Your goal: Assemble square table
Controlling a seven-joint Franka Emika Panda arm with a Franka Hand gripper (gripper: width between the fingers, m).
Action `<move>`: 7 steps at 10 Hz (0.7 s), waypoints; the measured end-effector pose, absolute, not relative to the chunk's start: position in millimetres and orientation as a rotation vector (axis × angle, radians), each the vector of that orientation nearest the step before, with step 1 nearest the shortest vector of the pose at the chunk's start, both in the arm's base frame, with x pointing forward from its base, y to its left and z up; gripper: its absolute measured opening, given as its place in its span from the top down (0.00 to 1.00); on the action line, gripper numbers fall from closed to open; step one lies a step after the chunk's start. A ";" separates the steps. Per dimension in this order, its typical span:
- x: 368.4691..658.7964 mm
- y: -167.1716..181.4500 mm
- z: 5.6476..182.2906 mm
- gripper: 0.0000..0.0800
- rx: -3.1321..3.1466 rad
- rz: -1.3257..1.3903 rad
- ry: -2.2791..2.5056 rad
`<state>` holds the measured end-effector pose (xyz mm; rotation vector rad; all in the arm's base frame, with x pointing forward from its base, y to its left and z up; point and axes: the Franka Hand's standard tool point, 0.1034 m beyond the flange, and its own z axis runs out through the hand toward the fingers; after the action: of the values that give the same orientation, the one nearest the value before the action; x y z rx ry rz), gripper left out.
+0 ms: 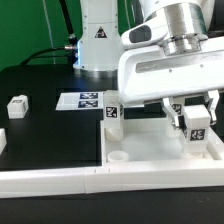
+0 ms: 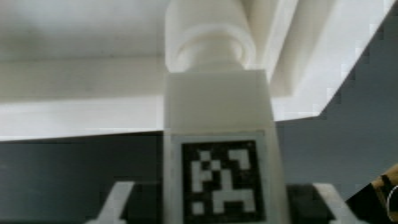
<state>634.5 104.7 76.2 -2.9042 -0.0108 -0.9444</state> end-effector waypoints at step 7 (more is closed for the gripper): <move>632.0 105.0 72.2 0.20 -2.912 -0.909 -0.013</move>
Offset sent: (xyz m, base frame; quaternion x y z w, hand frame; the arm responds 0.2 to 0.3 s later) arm 0.0000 0.0000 0.0000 0.0000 0.0000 0.0000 1.0000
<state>632.0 105.0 72.2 -2.9122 -0.0132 -0.9094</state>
